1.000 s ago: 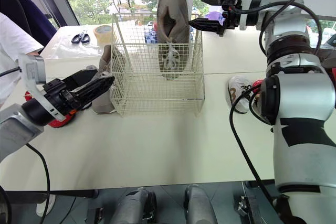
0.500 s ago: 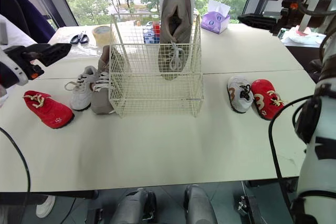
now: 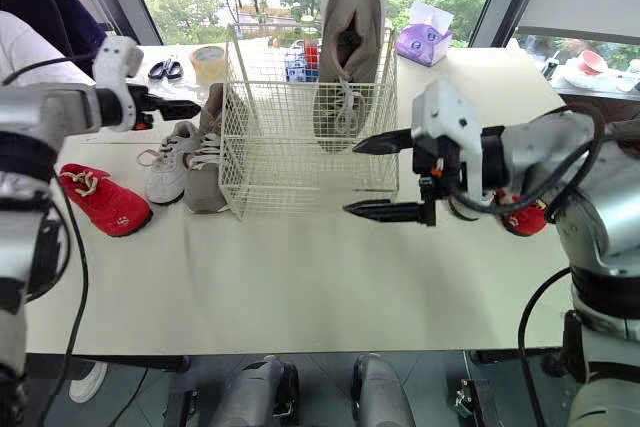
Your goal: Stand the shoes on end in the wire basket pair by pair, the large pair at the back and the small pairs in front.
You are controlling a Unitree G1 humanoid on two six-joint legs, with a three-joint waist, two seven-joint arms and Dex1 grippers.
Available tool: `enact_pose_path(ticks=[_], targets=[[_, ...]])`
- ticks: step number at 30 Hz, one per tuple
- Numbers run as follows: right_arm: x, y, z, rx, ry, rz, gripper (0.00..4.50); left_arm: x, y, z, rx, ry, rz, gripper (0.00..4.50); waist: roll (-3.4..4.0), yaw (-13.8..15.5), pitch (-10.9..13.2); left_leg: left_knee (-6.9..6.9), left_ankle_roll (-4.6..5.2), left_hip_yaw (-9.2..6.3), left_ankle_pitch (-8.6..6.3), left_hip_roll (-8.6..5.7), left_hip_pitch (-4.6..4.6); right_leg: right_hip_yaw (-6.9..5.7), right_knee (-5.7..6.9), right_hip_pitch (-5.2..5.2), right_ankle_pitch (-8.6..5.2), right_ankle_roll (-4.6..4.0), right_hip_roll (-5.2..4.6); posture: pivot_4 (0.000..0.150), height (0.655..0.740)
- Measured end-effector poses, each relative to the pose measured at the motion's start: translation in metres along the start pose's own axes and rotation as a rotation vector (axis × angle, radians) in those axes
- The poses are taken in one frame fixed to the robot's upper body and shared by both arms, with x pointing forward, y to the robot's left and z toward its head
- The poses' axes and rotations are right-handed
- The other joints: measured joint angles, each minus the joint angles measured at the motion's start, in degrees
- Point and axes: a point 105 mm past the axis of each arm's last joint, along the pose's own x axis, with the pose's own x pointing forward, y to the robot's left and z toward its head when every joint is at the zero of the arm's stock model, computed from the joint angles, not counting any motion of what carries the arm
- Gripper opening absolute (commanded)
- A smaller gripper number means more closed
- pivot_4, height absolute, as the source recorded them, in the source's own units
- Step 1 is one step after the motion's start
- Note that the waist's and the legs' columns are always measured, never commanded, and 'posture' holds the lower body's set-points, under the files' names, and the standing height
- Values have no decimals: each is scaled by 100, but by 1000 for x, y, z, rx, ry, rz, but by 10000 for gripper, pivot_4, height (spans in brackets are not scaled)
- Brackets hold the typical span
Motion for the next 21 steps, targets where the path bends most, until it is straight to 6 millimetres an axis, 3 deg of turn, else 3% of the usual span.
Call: enact_pose_path(ticks=[6, 9, 16, 18, 21], targets=[[1, -3, 7, 21, -44, -79, 44620, 24, -10, -13, 47, 48, 2, 45000, -7, -20, 3, 0, 10, -10, -6, 4, 2, 0, 5, -4, 0, 0, 1, 1500, 7400], [0, -7, 7, 21, -49, -121, 45000, 34, -11, -30, 35, 97, 34, 36512, -9, -10, 4, 1, 10, -15, -6, 4, 0, 0, 6, -4, 1, 1, 1, 1500, 7400], [0, -11, 9, 12, -61, -160, 45000, 38, -12, -32, 39, 83, 49, 5431, -16, -1, 0, 5, 12, -19, -6, 5, 1, -1, 7, 1, 1, 1, -2, 1500, 7400], [0, -12, 9, 11, -60, -165, 45000, 39, -11, -32, 30, 76, 53, 1942, -16, 0, 0, 5, 12, -20, -6, 5, 1, -1, 7, 1, 1, 1, -2, 1500, 7400], [-2, -14, 8, 10, -59, -176, 45000, 38, -8, -30, -36, 35, 69, 1940, -20, -4, 2, 6, 13, -21, -6, 7, -1, -2, 7, 0, 1, 2, -2, 1500, 7400]])
